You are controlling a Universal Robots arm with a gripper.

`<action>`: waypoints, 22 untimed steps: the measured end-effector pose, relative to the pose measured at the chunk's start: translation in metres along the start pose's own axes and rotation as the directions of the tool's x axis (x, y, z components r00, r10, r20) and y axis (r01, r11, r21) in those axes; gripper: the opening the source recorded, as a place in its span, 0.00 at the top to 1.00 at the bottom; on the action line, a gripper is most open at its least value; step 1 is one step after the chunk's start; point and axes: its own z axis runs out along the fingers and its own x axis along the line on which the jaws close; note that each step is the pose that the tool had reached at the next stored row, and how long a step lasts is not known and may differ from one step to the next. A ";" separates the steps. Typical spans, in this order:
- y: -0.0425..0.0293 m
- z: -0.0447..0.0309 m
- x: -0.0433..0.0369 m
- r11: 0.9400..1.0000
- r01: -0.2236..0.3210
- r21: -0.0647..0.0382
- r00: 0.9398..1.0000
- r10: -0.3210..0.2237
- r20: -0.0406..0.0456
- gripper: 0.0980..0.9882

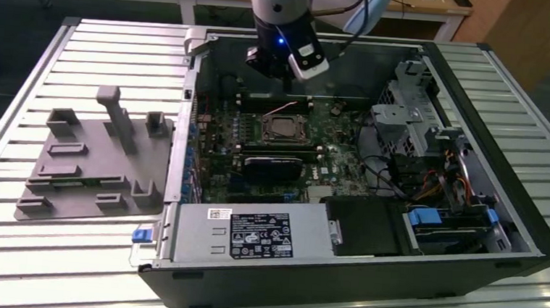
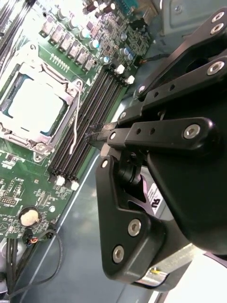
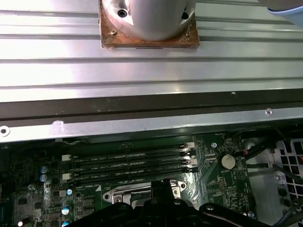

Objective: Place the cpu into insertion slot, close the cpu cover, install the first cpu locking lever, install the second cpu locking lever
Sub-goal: 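Install the first cpu locking lever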

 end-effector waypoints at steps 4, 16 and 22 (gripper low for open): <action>-0.0007 0.0032 -0.0001 1.000 -0.007 0.003 1.000 0.007 0.002 1.00; -0.0078 0.0311 0.0047 0.999 -0.049 0.024 0.999 0.049 0.015 1.00; -0.0051 0.0206 0.0029 0.999 -0.049 0.024 0.999 0.049 0.015 1.00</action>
